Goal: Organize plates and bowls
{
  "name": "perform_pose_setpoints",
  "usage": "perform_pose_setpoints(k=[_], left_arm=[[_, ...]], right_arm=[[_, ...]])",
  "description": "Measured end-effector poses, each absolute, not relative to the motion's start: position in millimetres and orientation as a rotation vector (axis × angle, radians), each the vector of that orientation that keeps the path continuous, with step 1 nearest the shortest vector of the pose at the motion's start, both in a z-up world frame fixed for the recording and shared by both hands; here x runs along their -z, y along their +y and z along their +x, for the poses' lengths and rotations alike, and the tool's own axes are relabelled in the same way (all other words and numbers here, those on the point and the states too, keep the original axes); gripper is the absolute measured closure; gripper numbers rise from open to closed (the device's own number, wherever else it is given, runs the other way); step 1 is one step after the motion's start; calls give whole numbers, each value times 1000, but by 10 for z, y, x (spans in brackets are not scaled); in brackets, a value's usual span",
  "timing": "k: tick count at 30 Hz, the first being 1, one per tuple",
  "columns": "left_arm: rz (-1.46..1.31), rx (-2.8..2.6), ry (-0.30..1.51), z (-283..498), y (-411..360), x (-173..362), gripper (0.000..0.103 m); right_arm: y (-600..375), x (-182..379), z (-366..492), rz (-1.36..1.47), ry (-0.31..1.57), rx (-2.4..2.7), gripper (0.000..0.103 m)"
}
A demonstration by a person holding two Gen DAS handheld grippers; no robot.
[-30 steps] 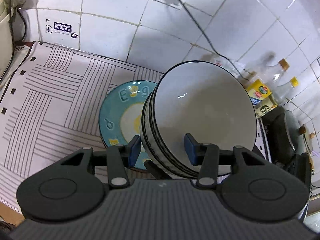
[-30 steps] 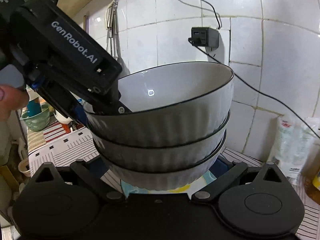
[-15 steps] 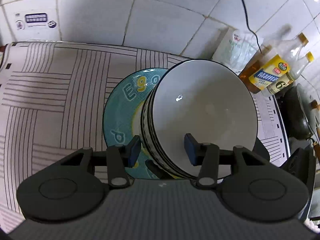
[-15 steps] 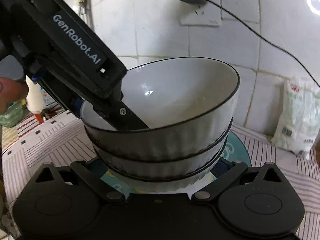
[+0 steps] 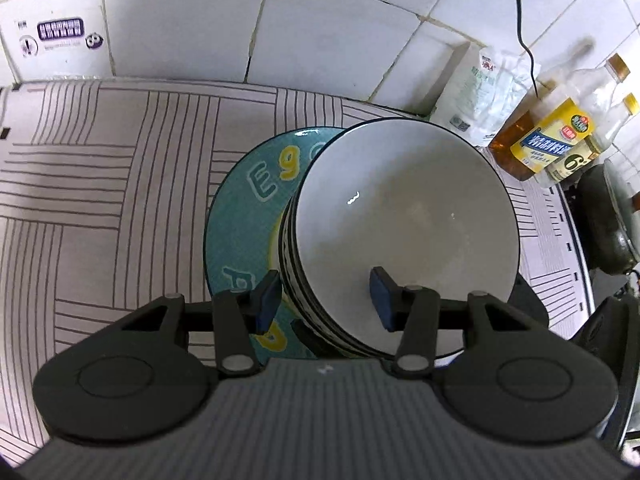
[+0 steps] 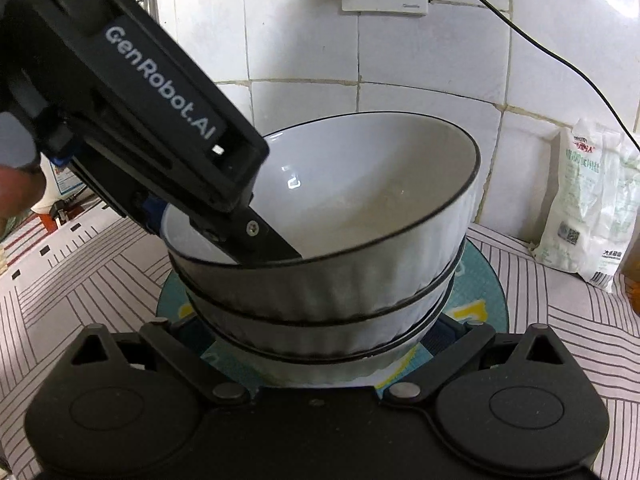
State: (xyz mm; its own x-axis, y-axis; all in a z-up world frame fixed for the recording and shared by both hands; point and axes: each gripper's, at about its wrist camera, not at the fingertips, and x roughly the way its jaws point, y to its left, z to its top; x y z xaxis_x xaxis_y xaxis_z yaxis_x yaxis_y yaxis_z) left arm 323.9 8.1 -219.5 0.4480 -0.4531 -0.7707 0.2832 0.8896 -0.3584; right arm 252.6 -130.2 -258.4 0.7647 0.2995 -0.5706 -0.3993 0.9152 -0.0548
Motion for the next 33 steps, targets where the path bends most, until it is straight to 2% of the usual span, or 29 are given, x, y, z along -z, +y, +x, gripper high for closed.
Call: perform_pose_setpoints(k=[10, 15, 28, 30, 33], left_arm=[[-205, 361, 947, 3139, 82, 2090, 55], [-222, 324, 864, 2923, 150, 1848, 44], [-174, 224, 723, 1887, 306, 1105, 31], [-128, 164, 684, 1719, 297, 996, 26], [-129, 150, 676, 1527, 335, 874, 25]], right_arm=[[-1252, 2411, 2457, -183, 694, -352, 1], [-1317, 2191, 2254, -148, 670, -331, 1], [-1648, 1432, 1550, -120, 643, -317, 1], [-1704, 1315, 1433, -117, 626, -310, 1], [-1769, 1165, 1334, -102, 623, -273, 1]])
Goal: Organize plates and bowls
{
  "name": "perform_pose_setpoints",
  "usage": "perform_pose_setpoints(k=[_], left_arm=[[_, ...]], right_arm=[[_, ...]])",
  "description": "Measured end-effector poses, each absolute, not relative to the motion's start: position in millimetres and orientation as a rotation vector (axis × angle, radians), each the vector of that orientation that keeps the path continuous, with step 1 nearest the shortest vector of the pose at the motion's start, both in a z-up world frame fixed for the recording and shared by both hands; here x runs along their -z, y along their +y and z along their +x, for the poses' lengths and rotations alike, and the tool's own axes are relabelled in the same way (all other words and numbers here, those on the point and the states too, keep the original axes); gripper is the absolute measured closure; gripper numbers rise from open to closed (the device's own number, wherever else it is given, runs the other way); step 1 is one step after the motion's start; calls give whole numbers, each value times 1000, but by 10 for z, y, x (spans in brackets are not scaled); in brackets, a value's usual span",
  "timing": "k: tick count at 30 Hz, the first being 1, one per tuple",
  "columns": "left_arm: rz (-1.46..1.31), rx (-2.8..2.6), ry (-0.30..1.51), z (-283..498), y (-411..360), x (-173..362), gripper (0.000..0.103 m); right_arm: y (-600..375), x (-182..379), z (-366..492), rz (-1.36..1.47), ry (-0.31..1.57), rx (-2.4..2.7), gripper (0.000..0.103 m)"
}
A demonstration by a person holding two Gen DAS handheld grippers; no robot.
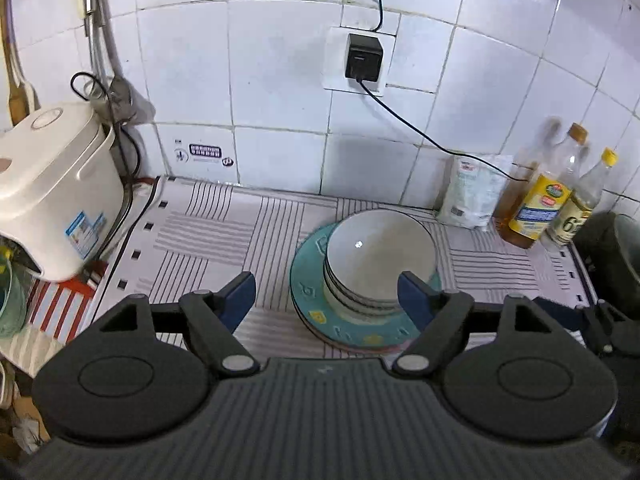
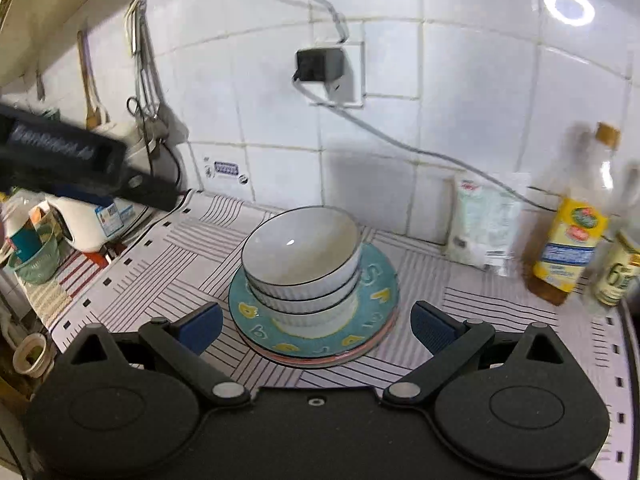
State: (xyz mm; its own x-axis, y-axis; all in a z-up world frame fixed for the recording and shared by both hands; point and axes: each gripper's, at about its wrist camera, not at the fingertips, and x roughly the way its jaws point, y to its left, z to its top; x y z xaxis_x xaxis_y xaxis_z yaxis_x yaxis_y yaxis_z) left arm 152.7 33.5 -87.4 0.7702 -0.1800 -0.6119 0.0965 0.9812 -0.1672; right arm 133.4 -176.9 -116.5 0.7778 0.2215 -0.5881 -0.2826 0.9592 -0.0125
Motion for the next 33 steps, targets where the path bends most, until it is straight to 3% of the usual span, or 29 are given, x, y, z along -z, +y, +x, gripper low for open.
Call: perform_pose_setpoints(k=[15, 33], left_arm=[[-101, 151, 642, 827, 423, 552, 0], [13, 132, 657, 277, 213, 532, 0]], right_arm=[[-2014, 533, 766, -98, 662, -113, 1], [-2097, 209, -35, -93, 642, -1, 1]])
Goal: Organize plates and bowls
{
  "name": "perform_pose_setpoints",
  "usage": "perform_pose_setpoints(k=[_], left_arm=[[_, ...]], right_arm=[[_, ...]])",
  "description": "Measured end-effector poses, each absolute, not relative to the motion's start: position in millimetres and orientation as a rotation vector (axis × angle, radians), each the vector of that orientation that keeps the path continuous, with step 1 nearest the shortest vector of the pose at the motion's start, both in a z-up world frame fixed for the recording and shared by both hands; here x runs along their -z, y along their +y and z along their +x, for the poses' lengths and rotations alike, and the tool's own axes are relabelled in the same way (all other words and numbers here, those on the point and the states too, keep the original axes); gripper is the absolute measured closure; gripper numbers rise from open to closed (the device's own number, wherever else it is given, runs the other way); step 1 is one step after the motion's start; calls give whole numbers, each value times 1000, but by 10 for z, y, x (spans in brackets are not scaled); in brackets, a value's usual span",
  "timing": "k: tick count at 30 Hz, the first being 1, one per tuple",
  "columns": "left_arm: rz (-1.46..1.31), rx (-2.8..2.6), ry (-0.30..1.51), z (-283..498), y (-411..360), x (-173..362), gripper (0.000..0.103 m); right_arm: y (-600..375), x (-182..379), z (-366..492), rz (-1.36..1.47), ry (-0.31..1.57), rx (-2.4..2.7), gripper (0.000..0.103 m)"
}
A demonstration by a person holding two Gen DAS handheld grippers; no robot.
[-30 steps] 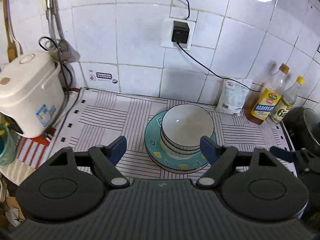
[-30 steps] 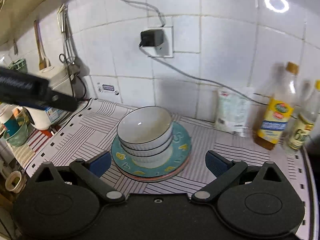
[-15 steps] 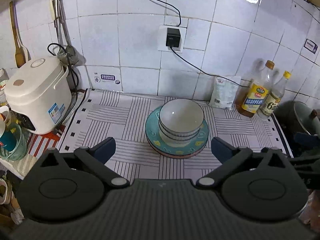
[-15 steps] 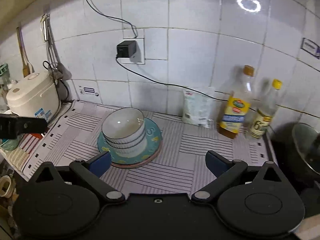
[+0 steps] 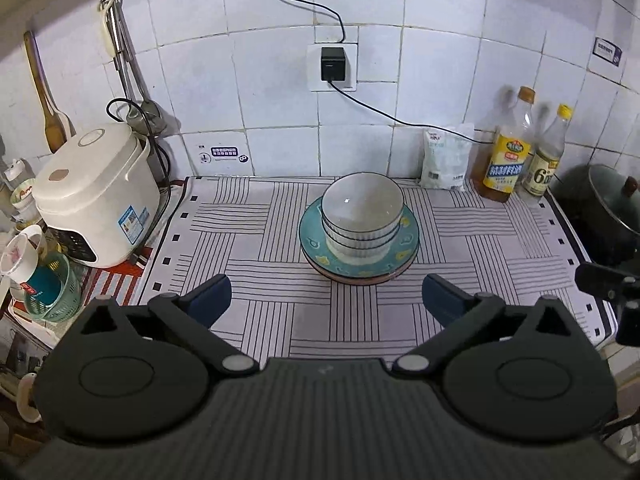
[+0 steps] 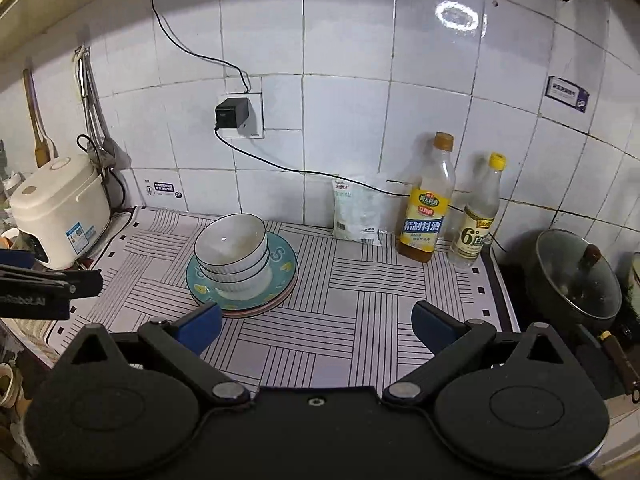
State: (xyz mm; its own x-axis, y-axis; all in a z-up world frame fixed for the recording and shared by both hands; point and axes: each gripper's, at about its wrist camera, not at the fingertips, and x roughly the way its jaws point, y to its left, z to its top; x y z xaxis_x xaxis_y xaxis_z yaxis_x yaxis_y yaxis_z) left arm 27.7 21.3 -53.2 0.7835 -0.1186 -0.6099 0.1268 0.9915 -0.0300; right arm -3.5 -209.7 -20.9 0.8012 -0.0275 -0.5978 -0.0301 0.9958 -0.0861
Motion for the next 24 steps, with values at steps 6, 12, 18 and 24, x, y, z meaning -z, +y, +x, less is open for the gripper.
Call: perform_pose_setpoints(k=[6, 12, 18, 24], left_arm=[[43, 126, 657, 200, 154, 559, 0], [53, 106, 663, 154, 126, 620, 0], [49, 103, 656, 111, 131, 681, 0], [55, 98, 644, 78, 120, 749, 0]], right_arm=[[-2066, 249, -104, -92, 639, 3, 1], [-2028, 325, -134, -105, 624, 31, 1], [-2049, 450, -149, -82, 618, 47, 1], [-2032, 517, -186, -89, 622, 44, 1]])
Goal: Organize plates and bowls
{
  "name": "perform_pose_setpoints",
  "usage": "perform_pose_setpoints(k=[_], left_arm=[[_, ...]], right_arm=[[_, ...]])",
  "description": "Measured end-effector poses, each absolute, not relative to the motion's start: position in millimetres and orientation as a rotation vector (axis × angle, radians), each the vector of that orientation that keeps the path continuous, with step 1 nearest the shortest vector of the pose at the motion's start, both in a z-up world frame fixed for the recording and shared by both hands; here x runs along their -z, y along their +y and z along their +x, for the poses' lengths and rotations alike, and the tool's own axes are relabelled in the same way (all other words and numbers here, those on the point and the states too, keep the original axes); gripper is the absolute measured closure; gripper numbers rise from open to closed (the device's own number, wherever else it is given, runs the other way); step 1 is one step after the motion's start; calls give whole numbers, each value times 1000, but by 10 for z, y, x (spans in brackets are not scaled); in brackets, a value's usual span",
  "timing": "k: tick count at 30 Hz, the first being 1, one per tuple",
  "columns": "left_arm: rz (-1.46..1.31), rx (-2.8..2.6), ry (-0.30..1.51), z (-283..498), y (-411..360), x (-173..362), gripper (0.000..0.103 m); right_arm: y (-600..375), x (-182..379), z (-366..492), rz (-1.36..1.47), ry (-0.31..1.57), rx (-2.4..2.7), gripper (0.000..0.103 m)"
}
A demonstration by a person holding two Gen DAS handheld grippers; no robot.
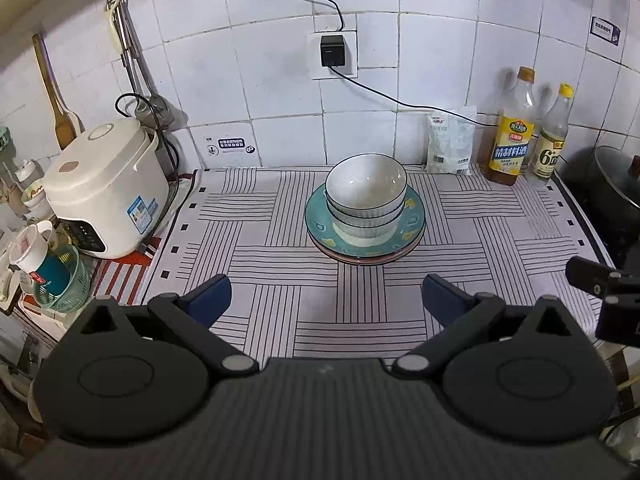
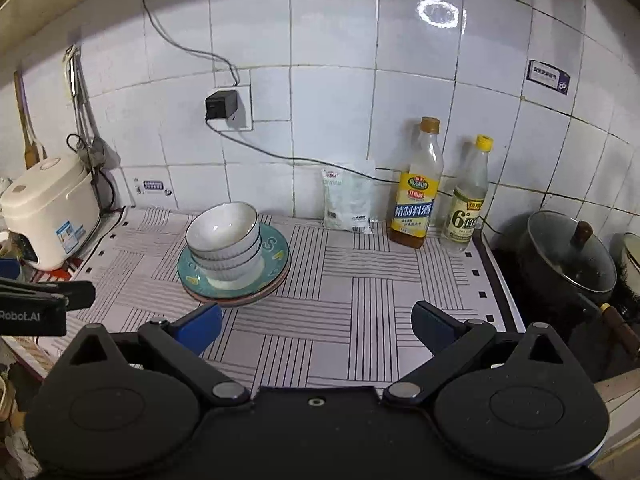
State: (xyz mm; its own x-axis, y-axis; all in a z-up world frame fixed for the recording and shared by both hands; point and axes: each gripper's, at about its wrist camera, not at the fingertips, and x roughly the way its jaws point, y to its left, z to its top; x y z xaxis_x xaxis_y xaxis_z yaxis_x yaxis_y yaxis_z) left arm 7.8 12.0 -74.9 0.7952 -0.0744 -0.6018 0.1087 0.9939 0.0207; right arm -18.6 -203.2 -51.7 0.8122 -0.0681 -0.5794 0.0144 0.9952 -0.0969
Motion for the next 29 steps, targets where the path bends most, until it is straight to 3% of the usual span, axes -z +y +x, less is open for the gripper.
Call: perform_pose_setpoints(k=[29], left_arm=[[59, 65, 601, 66, 76, 742, 0]], right_arm=[[-2088, 578, -135, -83, 650, 64, 1]])
